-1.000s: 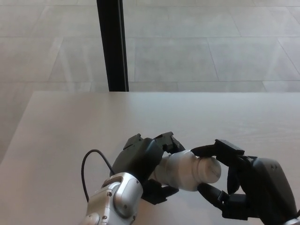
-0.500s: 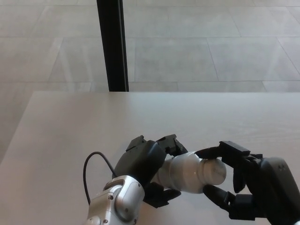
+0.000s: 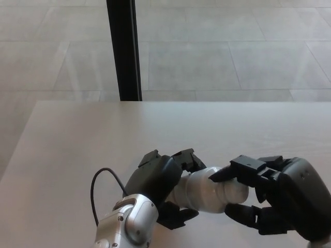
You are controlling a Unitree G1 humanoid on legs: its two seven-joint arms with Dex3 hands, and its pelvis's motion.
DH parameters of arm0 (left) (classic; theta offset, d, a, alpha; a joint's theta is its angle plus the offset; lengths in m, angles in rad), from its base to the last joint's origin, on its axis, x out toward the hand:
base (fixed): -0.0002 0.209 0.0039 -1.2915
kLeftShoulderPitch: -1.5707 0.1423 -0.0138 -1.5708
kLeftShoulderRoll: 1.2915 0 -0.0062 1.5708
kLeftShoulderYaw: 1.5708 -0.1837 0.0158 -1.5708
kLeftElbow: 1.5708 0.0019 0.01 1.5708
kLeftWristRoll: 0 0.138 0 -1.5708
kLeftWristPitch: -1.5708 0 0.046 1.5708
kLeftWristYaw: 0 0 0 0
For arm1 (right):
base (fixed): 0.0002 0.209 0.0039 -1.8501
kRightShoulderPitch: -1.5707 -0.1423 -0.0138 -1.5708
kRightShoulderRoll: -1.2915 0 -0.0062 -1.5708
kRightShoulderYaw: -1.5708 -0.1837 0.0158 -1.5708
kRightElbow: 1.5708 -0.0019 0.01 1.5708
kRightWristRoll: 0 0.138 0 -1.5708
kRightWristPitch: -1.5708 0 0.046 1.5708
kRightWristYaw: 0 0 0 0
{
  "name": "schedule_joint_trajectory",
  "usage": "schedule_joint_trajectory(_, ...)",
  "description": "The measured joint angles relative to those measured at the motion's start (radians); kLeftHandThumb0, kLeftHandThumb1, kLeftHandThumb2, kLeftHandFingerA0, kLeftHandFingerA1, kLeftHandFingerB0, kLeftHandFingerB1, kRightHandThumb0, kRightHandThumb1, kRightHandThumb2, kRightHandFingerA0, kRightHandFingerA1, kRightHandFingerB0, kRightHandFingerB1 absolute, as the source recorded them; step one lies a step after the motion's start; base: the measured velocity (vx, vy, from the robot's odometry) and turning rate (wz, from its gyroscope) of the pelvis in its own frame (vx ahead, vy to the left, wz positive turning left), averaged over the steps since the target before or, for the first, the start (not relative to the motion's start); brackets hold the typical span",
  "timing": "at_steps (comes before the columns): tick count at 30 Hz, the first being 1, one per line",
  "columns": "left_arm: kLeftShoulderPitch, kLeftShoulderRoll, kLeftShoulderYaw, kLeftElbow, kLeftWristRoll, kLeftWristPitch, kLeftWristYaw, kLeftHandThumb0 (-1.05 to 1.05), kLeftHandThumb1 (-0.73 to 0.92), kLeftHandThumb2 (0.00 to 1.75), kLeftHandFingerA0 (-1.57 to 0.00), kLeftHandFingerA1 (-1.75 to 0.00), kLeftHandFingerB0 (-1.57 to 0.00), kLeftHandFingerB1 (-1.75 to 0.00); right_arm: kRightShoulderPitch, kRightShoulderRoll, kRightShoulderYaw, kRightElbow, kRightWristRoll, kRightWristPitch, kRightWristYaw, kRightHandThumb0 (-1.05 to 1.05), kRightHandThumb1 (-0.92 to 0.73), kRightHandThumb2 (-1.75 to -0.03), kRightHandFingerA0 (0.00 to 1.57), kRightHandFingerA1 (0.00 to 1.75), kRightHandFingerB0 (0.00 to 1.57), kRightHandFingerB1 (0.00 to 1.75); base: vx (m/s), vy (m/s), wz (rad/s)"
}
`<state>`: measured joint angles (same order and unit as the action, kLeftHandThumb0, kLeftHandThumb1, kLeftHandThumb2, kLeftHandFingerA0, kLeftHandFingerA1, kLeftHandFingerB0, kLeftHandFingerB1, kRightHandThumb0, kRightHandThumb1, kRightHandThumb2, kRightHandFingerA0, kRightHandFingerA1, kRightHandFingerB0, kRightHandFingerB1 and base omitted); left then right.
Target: The robot uses its left hand to to lift the bottle kept on the middle of the desk and tilts it towards its right hand. It then uses its right hand to rotate its cap to open it and places the bottle and cap back on the desk
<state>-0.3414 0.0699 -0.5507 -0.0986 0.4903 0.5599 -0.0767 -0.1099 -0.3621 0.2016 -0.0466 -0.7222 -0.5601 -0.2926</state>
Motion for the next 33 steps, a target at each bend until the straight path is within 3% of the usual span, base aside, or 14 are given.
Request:
schedule_joint_trajectory(1, 0.0, 0.004, 0.0, 0.0, 0.0, -0.005, 0.0, 0.12, 0.69, 0.79, -0.77, -1.03, -0.56, -0.72, -0.011, -0.01, 0.007, 0.007, -0.012, -0.014, -0.009, -0.38, -0.59, -0.69, 0.94, 1.67, 0.87, 1.1, 0.0, 0.0, 0.0)
schedule_joint_trajectory(2, 0.0, 0.006, 0.0, 0.0, 0.0, -0.008, -0.001, 0.15, 0.66, 0.83, -0.87, -1.36, -0.68, -1.05, -0.018, -0.018, 0.013, 0.012, -0.02, -0.024, -0.017, -0.36, -0.52, -0.87, 0.96, 1.6, 0.85, 1.19, 0.0, 0.0, 0.0)
schedule_joint_trajectory(3, 0.0, 0.007, 0.0, -0.002, 0.0, -0.009, -0.001, 0.15, 0.66, 0.83, -0.87, -1.36, -0.68, -1.05, -0.026, -0.027, 0.02, 0.019, -0.031, -0.035, -0.028, -0.36, -0.52, -0.87, 0.96, 1.6, 0.85, 1.19, 0.0, 0.0, 0.0)
schedule_joint_trajectory(4, 0.0, 0.007, 0.0, -0.002, 0.0, -0.009, -0.001, 0.14, 0.66, 0.8, -0.79, -1.13, -0.59, -0.79, -0.031, -0.034, 0.026, 0.023, -0.037, -0.043, -0.036, -0.3, -0.45, -1.06, 0.97, 1.5, 0.84, 1.18, 0.0, 0.0, 0.0)
schedule_joint_trajectory(6, 0.0, 0.007, -0.001, -0.004, 0.001, -0.009, -0.002, 0.19, 0.66, 0.92, -0.76, -1.51, -0.75, -1.17, -0.049, -0.055, 0.043, 0.036, -0.064, -0.071, -0.064, -0.3, -0.43, -1.12, 0.87, 1.64, 0.79, 1.24, 0.0, 0.0, 0.0)
schedule_joint_trajectory(10, 0.0, 0.006, -0.001, -0.004, 0.0, -0.01, -0.002, 0.17, 0.69, 0.78, -0.79, -1.63, -0.74, -1.32, -0.074, -0.106, 0.067, 0.047, -0.113, -0.126, -0.112, -0.31, -0.51, -1.02, 0.86, 1.64, 0.77, 1.2, 0.0, 0.0, 0.0)
schedule_joint_trajectory(11, 0.0, 0.007, -0.001, -0.004, 0.001, -0.01, -0.002, 0.23, 0.65, 1.0, -0.82, -1.73, -0.75, -1.41, -0.081, -0.12, 0.069, 0.05, -0.123, -0.14, -0.123, -0.31, -0.52, -1.01, 0.81, 1.63, 0.68, 1.29, 0.0, 0.0, 0.0)
schedule_joint_trajectory(14, 0.0, 0.005, 0.001, -0.003, 0.0, -0.01, -0.002, 0.23, 0.65, 1.08, -0.78, -1.69, -0.74, -1.34, -0.107, -0.155, 0.069, 0.069, -0.138, -0.185, -0.148, -0.31, -0.61, -0.92, 0.8, 1.62, 0.69, 1.26, 0.0, 0.0, 0.0)
schedule_joint_trajectory(16, 0.0, 0.003, 0.002, -0.003, 0.0, -0.01, -0.002, 0.23, 0.63, 1.15, -0.97, -1.61, -0.83, -1.31, -0.125, -0.173, 0.068, 0.085, -0.145, -0.217, -0.164, -0.29, -0.68, -0.81, 0.8, 1.65, 0.67, 1.27, 0.0, 0.0, 0.0)
schedule_joint_trajectory(19, 0.0, 0.002, 0.005, 0.0, 0.0, -0.01, -0.002, 0.22, 0.6, 1.19, -1.0, -1.61, -0.85, -1.32, -0.144, -0.196, 0.061, 0.106, -0.152, -0.259, -0.187, -0.29, -0.7, -0.82, 0.8, 1.67, 0.67, 1.29, 0.0, 0.0, 0.0)
schedule_joint_trajectory(23, 0.003, 0.002, 0.012, 0.003, 0.0, -0.013, -0.002, 0.21, 0.6, 1.17, -1.03, -1.6, -0.88, -1.32, -0.166, -0.223, 0.045, 0.139, -0.157, -0.32, -0.228, -0.2, -0.53, -1.06, 0.7, 1.63, 0.57, 1.57, 0.0, 0.0, 0.0)
schedule_joint_trajectory(25, 0.006, 0.002, 0.014, 0.007, 0.0, -0.018, -0.001, 0.21, 0.6, 1.17, -1.03, -1.6, -0.88, -1.32, -0.171, -0.233, 0.032, 0.157, -0.16, -0.35, -0.249, -0.18, -0.48, -1.11, 0.75, 1.68, 0.58, 1.65, 0.0, 0.0, 0.0)
schedule_joint_trajectory(26, 0.007, 0.002, 0.015, 0.008, 0.001, -0.019, -0.001, 0.23, 0.62, 1.1, -0.82, -1.71, -0.77, -1.4, -0.171, -0.234, 0.026, 0.164, -0.161, -0.364, -0.258, -0.2, -0.57, -1.03, 0.75, 1.71, 0.57, 1.62, 0.0, 0.0, 0.0)
schedule_joint_trajectory(33, 0.012, 0.002, 0.019, 0.012, 0.012, -0.028, 0.0, 0.23, 0.67, 0.97, -0.79, -1.61, -0.75, -1.26, -0.17, -0.235, -0.016, 0.213, -0.161, -0.443, -0.305, -0.19, -0.59, -0.93, 0.77, 1.75, 0.45, 1.74, 0.0, 0.0, 0.0)
